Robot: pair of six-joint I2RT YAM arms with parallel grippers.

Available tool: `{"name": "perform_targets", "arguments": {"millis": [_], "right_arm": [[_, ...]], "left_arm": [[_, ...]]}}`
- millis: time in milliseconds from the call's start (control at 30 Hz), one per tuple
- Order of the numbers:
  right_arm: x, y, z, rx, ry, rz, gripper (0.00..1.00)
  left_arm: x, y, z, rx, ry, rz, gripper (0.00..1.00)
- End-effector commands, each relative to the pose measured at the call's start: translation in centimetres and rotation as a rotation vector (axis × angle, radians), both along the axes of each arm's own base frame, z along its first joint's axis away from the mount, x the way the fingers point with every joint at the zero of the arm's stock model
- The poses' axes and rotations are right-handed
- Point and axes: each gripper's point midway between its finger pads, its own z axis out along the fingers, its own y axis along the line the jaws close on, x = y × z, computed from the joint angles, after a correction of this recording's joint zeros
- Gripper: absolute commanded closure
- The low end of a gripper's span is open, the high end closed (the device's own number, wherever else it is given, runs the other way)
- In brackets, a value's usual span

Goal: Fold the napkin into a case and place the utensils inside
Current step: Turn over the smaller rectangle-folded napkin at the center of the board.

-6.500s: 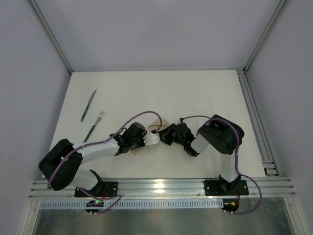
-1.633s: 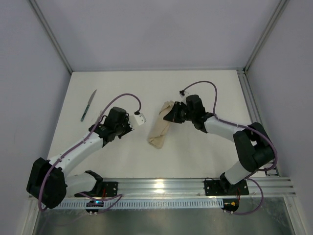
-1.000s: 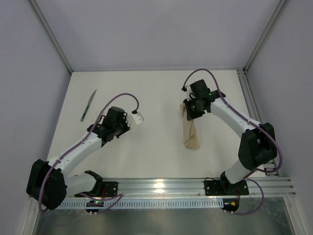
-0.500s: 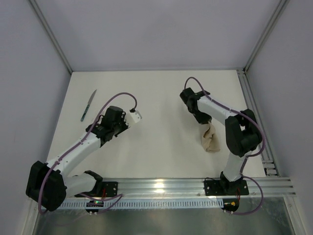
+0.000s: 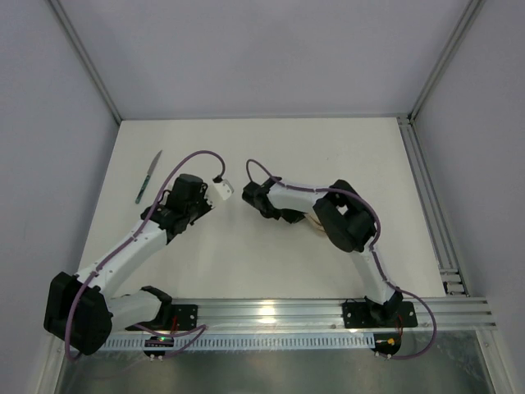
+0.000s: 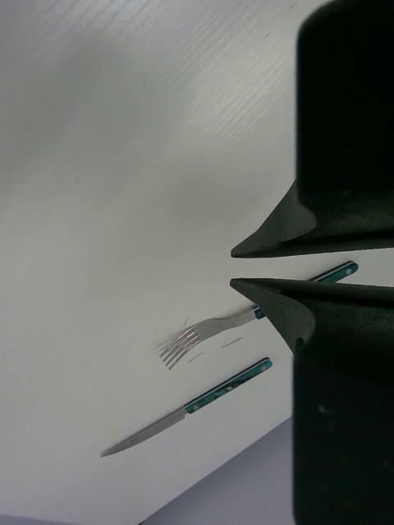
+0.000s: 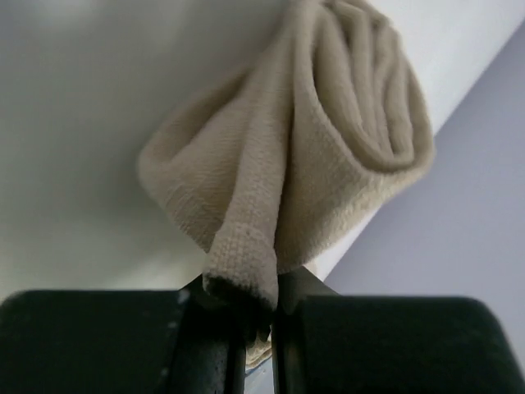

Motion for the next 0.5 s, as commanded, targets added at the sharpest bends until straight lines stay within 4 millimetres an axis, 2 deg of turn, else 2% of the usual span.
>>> {"name": "perform_targets", "arguments": {"millis": [0, 33, 133, 200, 367, 400, 467], "right_arm": [[-1.3, 3.6, -2.5, 0.054, 0.01, 0.014, 0.96], [-1.7, 5.1, -3.1, 0.092, 0.012, 0.027, 0.96], [-2.7, 7.9, -3.8, 0.17, 0.004, 0.05, 0.96], [-3.1, 9.0, -3.8, 0.217, -0.007, 0.051, 0.95], [-5.0, 12.5, -4.6, 0.372, 0.019, 0.069, 0.75], [-5.2, 13.4, -4.4, 0.402, 0.02, 0.078, 0.61], [-6.0, 14.8, -4.2, 0.452, 0.046, 0.096, 0.54]], "left_arm": [[1.0, 0.3, 2.7, -0.036, -0.075, 0.044, 0.83], [1.0, 0.4, 2.8, -0.035, -0.076, 0.049, 0.83], [1.1, 0.8, 3.0, -0.037, -0.083, 0.071, 0.83], [1.2, 1.0, 3.3, -0.046, -0.089, 0.082, 0.83], [1.1, 1.2, 3.7, -0.058, -0.092, 0.099, 0.81], [1.1, 1.3, 3.7, -0.055, -0.09, 0.099, 0.81], [1.1, 1.3, 3.8, -0.056, -0.091, 0.101, 0.8]]}}
